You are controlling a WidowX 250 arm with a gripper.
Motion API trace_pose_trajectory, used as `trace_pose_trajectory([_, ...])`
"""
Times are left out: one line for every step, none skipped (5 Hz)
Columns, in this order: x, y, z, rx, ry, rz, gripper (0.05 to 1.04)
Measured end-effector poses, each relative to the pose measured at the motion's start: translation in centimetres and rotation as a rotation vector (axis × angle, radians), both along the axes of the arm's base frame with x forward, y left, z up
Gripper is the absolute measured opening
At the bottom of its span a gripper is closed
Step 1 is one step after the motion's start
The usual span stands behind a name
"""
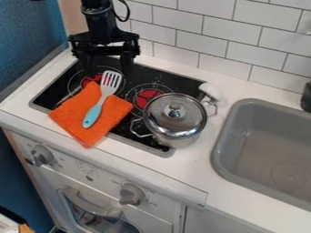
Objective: Move the white object to the top side of the blue spatula
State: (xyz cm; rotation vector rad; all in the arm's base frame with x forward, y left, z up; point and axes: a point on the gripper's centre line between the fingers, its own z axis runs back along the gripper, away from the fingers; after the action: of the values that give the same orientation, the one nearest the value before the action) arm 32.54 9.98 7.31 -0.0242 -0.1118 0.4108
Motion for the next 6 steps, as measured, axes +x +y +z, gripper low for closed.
trace_pose_trajectory([-0.2,-0.1,-1.1,-0.016,0.03,0.004,1.0])
trace_pose_trajectory([0.5,-1.1,-1.0,-0.106,-0.022,0.042,1.0])
trace_pose_trajectory([1.6,-1.9,-0.8,-0.23,-0.123,0.068,1.0])
trace_pose_trajectory([3.1,-3.9,-0.4,-0.279,-0.191,0.083,1.0])
trace_pose_trajectory([4.8,-6.8,-0.1,-0.286,-0.222,0.075,1.0])
trace_pose_trajectory([6.4,-9.5,-1.3,-0.294,-0.209,0.073,1.0])
